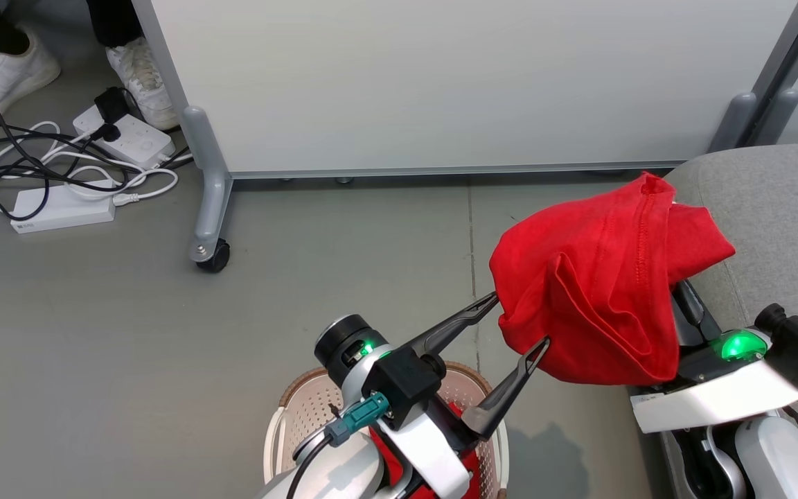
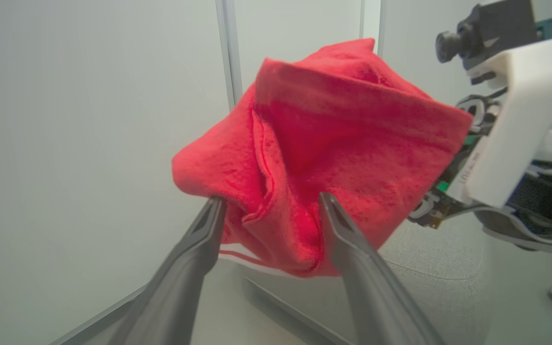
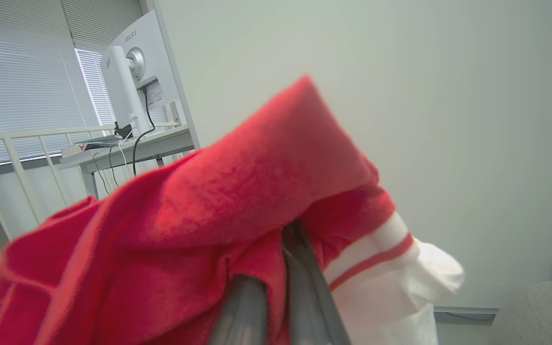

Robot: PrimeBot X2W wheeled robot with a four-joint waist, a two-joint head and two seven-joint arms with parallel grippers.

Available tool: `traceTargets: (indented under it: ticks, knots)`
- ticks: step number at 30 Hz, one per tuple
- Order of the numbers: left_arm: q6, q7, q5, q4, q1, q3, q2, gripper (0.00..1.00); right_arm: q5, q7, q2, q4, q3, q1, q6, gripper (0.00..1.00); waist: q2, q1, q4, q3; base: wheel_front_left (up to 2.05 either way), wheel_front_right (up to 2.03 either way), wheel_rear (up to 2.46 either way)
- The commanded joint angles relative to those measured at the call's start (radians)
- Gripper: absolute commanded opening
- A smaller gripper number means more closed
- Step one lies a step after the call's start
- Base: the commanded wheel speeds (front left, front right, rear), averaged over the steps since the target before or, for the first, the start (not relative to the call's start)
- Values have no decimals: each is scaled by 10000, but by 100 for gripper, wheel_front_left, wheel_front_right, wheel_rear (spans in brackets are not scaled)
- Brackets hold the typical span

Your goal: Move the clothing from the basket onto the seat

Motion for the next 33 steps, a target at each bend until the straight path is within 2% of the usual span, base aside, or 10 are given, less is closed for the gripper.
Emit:
traceTargets:
  ticks: [1, 7, 12, 20, 26, 30, 33]
  knots:
    - [-57, -13, 138, 70, 131, 145, 39, 100, -72, -38, -10, -11, -69, 79, 2, 0, 0, 0, -16, -26, 0, 0, 0]
    - [-193, -13, 382, 143, 429, 338, 42, 100, -98, -38, -76, -43, -246, 146, 2, 0, 0, 0, -20, -72, 0, 0, 0]
    - [-297, -13, 457, 174, 767, 135, 45, 100, -181, -38, -132, -64, -573, 292, 2, 0, 0, 0, 28, -102, 0, 0, 0]
    - [-290, -13, -193, 79, 1232, -511, 276, 100, -308, -38, -153, -21, -1266, 778, 2, 0, 0, 0, -23, -101, 0, 0, 0]
    - [-290, -13, -447, -22, 1627, -956, 674, 100, -354, -39, -89, 205, -1650, 1282, 2, 0, 0, 0, -132, -130, 0, 0, 0]
    - [-291, -13, -465, 35, 1898, -961, 849, 100, -365, -39, -50, 443, -1771, 1601, 4, 0, 0, 0, -171, -146, 0, 0, 0]
    - [-291, -13, -660, 95, 2197, -705, 779, 100, -389, -39, -40, 554, -1712, 1758, 4, 0, 0, 0, -186, -155, 0, 0, 0]
